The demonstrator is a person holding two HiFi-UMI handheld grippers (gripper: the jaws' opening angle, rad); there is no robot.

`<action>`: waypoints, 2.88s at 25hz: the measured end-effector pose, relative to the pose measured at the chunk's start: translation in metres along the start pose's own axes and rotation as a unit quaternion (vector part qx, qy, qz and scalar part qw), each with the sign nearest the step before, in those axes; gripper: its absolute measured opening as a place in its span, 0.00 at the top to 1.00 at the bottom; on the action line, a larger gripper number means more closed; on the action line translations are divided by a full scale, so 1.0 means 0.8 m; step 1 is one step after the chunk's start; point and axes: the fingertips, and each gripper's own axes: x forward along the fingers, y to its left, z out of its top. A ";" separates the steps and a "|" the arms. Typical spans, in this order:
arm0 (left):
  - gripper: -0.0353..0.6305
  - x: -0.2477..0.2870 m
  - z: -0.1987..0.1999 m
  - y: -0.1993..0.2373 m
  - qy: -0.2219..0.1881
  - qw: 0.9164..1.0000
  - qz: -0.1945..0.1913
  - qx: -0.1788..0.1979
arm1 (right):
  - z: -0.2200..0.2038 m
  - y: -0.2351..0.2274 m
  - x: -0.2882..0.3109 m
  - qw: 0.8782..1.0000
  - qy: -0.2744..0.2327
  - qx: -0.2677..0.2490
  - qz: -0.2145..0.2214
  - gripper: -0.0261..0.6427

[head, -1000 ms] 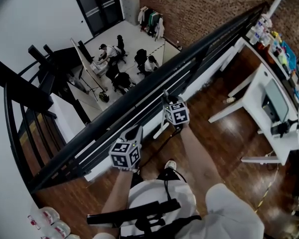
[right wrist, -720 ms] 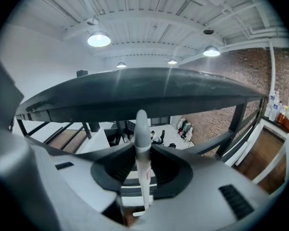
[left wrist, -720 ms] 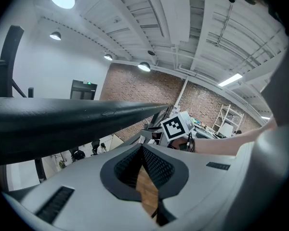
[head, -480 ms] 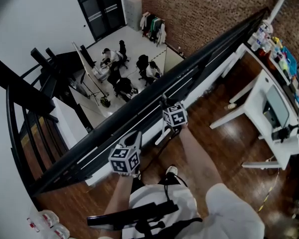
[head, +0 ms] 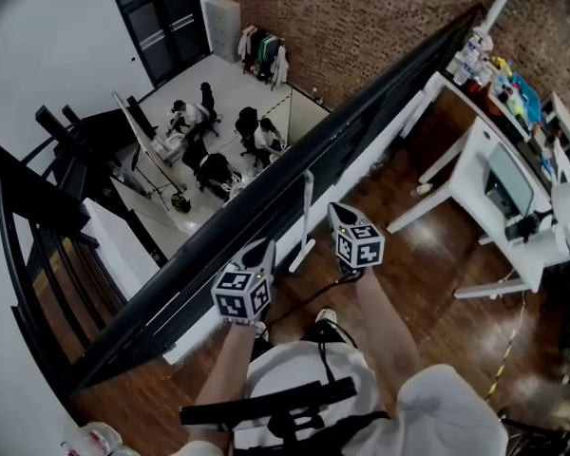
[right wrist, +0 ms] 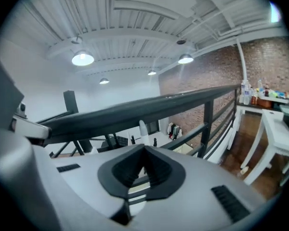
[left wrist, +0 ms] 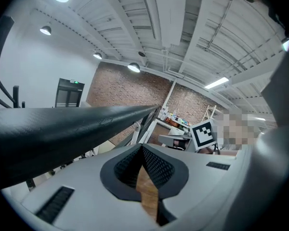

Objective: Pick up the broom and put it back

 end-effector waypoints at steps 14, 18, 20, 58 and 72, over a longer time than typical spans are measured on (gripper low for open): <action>0.97 -0.052 -0.017 -0.029 0.025 0.992 -0.116 0.038 | -0.048 0.087 -0.195 0.987 -0.049 0.121 -0.096 0.94; 0.97 -0.063 -0.025 -0.055 0.024 0.990 -0.130 0.050 | -0.057 0.094 -0.231 0.985 -0.060 0.120 -0.109 0.94; 0.97 -0.070 -0.032 -0.073 0.024 0.989 -0.136 0.057 | -0.065 0.098 -0.249 0.984 -0.064 0.121 -0.112 0.94; 0.97 -0.386 -0.185 -0.226 0.033 0.984 -0.142 0.098 | -0.196 0.322 -0.551 0.978 -0.123 0.149 -0.080 0.95; 0.97 -0.402 -0.173 -0.196 0.036 0.980 -0.167 0.100 | -0.190 0.359 -0.535 0.978 -0.113 0.139 -0.104 0.94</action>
